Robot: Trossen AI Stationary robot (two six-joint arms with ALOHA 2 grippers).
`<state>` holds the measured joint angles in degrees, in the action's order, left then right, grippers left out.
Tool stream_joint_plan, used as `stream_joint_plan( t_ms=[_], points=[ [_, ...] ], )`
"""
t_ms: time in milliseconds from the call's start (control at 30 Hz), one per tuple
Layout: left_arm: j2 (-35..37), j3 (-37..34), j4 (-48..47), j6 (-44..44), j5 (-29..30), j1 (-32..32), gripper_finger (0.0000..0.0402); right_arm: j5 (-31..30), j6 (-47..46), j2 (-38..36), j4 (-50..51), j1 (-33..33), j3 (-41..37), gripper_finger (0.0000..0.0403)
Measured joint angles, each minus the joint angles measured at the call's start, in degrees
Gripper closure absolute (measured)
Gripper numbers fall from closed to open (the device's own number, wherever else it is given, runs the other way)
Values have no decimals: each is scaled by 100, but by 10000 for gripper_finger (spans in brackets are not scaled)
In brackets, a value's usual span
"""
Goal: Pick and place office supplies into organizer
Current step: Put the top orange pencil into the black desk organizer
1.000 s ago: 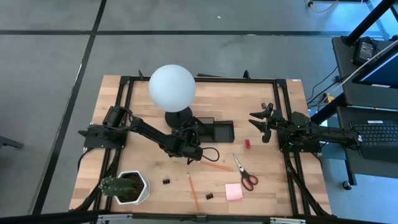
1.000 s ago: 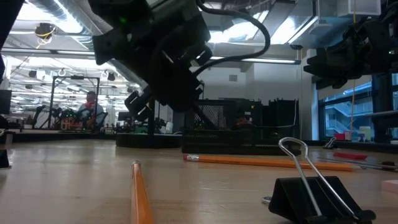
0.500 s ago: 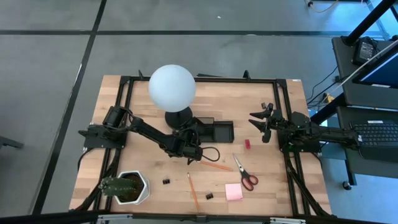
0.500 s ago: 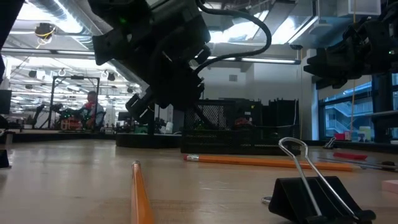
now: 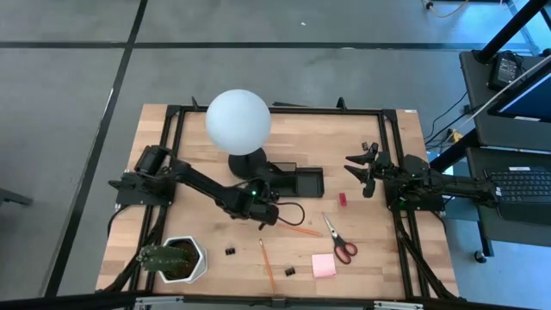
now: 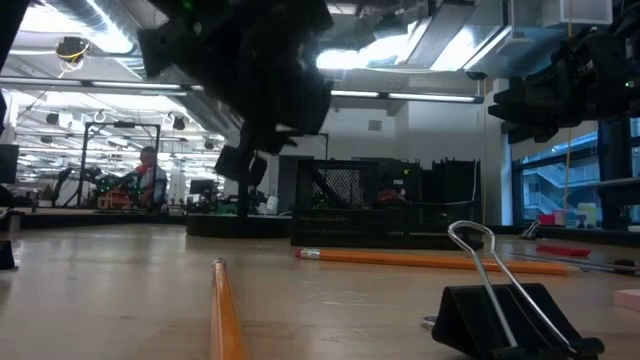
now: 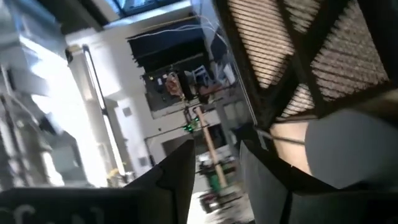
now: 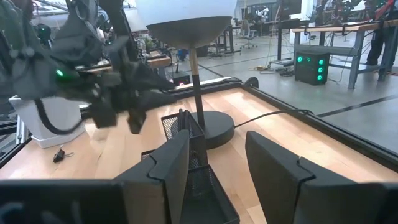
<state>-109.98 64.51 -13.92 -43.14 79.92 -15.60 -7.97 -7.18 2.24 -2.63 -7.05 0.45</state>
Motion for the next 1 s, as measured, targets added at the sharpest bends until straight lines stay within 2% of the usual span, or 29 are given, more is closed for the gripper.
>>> stream_joint_plan(
  t_ms=[167,267,367,467,567,633,833,1000],
  points=[
    [468,0,-41,862,-134,-237,279,2,-2,0,0,0,0,241],
    [836,2,-184,1574,-657,-344,279,2,-13,0,0,-1,0,241],
    [1267,3,-591,2559,-1820,-381,279,2,-21,0,0,-2,0,241],
    [1687,4,-1046,3552,-3504,-369,279,0,-2,0,0,-2,2,241],
    [1955,-41,-1119,4217,-5038,-297,279,-1,0,0,0,-1,1,241],
    [1970,-42,-1086,4448,-5740,-291,279,1,4,0,0,0,0,241],
    [1516,-48,-894,4542,-7020,-299,279,-3,-2,0,0,0,0,241],
    [972,-48,-404,4552,-7219,-295,279,7,-7,0,0,0,2,241]
  ],
)
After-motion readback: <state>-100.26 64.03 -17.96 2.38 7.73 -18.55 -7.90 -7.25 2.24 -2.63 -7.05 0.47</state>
